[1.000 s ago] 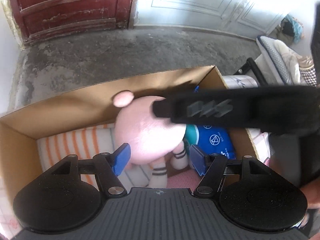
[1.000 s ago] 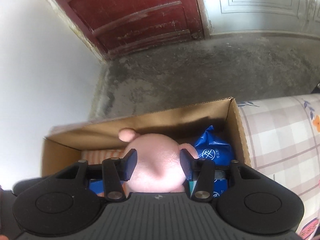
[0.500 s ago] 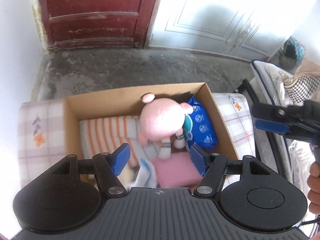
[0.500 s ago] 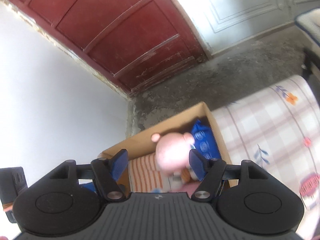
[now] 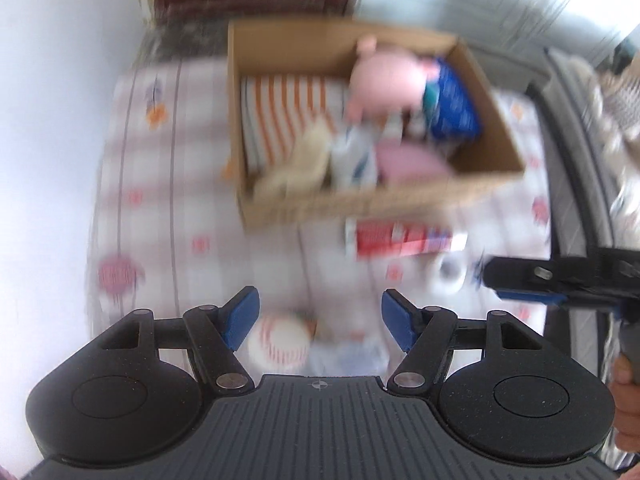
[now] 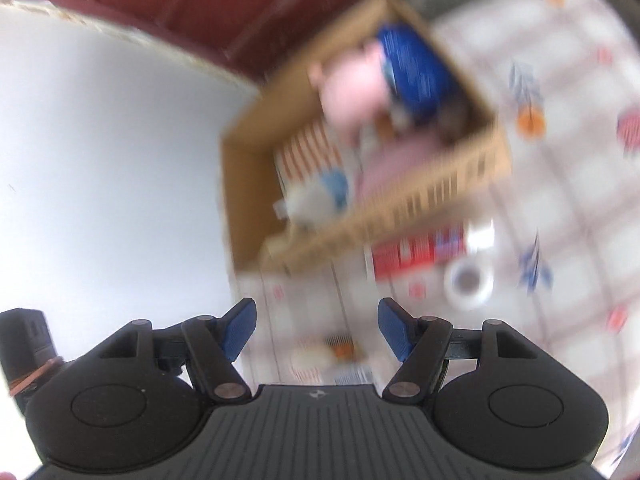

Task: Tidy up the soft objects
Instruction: 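Reach both grippers to the white plastic bottle beside the baseball and close, then lift the white bottle with both grippers and lower it into the box, then open both grippers to release the bottle and raise them from the box, then lower both grippers onto the white baseball and close on it, then carry the baseball into the box and open both grippers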

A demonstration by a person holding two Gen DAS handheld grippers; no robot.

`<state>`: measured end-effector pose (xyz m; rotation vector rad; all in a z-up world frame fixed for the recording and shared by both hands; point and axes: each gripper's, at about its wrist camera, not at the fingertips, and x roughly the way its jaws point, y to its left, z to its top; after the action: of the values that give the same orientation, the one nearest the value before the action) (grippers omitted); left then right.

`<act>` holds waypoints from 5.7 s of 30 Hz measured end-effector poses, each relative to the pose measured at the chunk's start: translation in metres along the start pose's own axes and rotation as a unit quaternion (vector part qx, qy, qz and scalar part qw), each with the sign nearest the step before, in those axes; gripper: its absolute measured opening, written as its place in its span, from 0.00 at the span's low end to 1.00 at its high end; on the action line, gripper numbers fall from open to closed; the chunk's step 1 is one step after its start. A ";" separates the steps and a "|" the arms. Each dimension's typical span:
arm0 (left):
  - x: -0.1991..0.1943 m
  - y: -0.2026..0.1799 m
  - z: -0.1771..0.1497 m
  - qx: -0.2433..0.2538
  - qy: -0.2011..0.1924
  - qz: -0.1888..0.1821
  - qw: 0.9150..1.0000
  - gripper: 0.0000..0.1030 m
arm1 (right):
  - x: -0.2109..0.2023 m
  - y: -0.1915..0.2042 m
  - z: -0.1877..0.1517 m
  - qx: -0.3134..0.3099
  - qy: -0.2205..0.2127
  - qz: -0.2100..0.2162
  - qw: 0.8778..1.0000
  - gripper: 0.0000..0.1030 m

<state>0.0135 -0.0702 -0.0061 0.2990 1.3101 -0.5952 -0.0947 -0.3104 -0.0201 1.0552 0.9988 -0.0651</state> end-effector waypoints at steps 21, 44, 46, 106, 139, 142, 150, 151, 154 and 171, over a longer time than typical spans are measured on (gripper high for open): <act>0.112 -0.022 -0.069 0.006 0.092 -0.045 0.995 0.63 | 0.143 -0.041 -0.059 -0.015 0.142 -0.044 0.989 0.53; 0.060 -0.090 -0.045 0.060 0.064 -0.056 0.995 0.65 | 0.080 -0.069 -0.045 0.052 0.111 -0.011 0.992 0.45; 0.044 -0.095 -0.032 0.068 0.049 -0.052 0.995 0.65 | 0.066 -0.065 -0.041 0.057 0.099 -0.006 0.993 0.45; -0.028 0.003 0.068 -0.008 -0.070 -0.001 0.998 0.65 | 0.054 0.012 0.079 -0.020 -0.012 0.090 0.996 0.68; 0.106 0.026 -0.035 0.082 0.095 -0.004 0.992 0.56 | 0.215 -0.009 -0.064 0.044 0.190 -0.002 0.981 0.61; 0.104 0.022 -0.038 0.089 0.092 -0.005 0.992 0.56 | 0.212 -0.009 -0.065 0.039 0.187 -0.001 0.982 0.61; 0.076 -0.008 -0.035 0.112 0.056 -0.003 0.992 0.56 | 0.183 -0.010 -0.058 0.024 0.173 0.010 0.985 0.61; 0.068 -0.012 -0.033 0.116 0.049 -0.004 0.992 0.56 | 0.176 -0.007 -0.057 0.018 0.167 0.011 0.986 0.61; 0.041 -0.031 -0.022 0.130 0.021 -0.003 0.991 0.56 | 0.149 0.004 -0.051 0.003 0.148 0.014 0.989 0.61; 0.038 -0.162 0.101 0.193 -0.087 -0.070 0.975 0.57 | -0.006 -0.004 0.084 -0.051 -0.046 -0.017 0.998 0.61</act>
<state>0.0093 -0.2646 0.0019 0.4634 1.0467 -0.9767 -0.0450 -0.3774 -0.0090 0.9352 0.9273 -0.0885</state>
